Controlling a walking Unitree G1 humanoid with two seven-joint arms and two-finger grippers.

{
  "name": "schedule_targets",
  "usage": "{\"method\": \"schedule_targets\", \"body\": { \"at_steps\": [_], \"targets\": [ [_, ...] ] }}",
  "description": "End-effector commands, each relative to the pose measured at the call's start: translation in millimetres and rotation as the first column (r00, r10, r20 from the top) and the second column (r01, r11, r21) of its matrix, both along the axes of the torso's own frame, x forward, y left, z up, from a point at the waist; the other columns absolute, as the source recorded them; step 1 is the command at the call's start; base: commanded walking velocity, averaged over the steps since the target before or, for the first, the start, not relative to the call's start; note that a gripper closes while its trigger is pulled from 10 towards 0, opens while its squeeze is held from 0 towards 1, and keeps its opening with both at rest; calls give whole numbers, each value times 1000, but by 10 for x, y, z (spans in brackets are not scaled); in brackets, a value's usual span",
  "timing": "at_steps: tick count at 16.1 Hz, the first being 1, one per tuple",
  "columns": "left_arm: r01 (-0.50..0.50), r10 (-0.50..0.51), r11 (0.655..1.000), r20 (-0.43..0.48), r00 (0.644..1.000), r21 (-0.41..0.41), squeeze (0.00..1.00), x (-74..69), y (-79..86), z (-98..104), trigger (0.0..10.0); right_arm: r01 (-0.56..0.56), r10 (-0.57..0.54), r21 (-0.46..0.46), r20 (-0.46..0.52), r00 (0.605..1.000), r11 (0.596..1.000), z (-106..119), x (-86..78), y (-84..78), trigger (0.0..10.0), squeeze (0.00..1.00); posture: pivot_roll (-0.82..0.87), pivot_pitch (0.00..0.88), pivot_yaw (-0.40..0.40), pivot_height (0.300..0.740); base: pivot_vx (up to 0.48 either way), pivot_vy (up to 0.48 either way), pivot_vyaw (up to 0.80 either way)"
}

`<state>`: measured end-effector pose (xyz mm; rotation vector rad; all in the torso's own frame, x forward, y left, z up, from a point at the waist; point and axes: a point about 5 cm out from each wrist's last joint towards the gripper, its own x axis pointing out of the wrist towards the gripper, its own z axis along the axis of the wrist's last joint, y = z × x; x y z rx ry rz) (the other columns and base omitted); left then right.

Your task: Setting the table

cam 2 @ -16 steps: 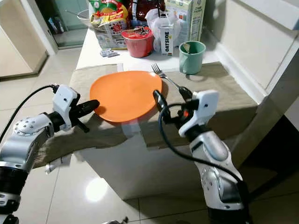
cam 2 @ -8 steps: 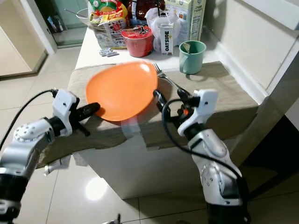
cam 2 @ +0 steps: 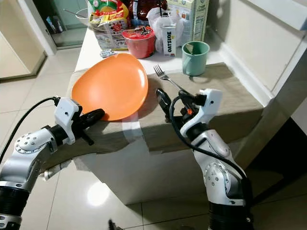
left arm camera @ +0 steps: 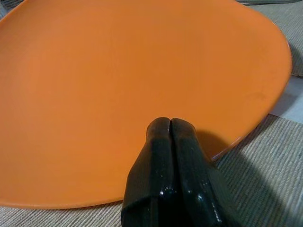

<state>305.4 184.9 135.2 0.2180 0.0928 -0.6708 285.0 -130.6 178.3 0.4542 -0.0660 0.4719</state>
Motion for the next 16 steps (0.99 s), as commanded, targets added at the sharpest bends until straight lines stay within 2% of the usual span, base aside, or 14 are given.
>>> {"method": "schedule_targets", "body": {
  "at_steps": [1,5,8,9,10,11,13,14,16],
  "targets": [
    [7,-4,999,-91,996,35,0,-71,16,-200,10000,-30,30,10,-8,1000,1000,0,13,61,10000,0,-128,65,119,740,0,0,0],
    [24,-22,998,-44,999,57,0,-44,13,-117,10000,-42,42,8,-23,999,999,-30,2,82,10000,0,-127,59,119,740,0,0,0],
    [48,-53,995,59,997,82,0,46,-48,127,10000,-37,37,-6,-21,999,999,-50,-5,78,10000,0,-125,50,119,740,0,0,0],
    [52,-59,996,91,994,77,0,87,-80,235,10000,-28,28,-35,2,1000,999,-42,-10,81,10000,0,-125,46,120,740,0,0,0],
    [53,-60,997,114,992,64,0,125,-108,326,10000,-15,20,-101,49,999,995,-23,-20,92,10000,0,-126,41,120,740,0,0,0],
    [49,-53,998,135,989,34,0,170,-145,423,10000,0,28,-211,132,991,977,-9,-61,136,10000,0,-127,39,119,740,0,0,0],
    [58,-62,998,169,984,30,0,191,-198,509,10000,12,37,-270,176,984,963,-29,-106,169,10000,0,-129,34,116,740,0,0,0],
    [56,-55,998,192,980,-1,0,212,-237,606,10000,22,52,-326,217,975,945,-54,-157,203,10000,0,-129,34,116,740,0,0,0],
    [41,-39,999,215,976,-9,0,252,-244,700,10000,31,61,-367,238,969,930,-115,-204,229,10000,0,-127,23,114,740,0,0,0]
  ]
}}
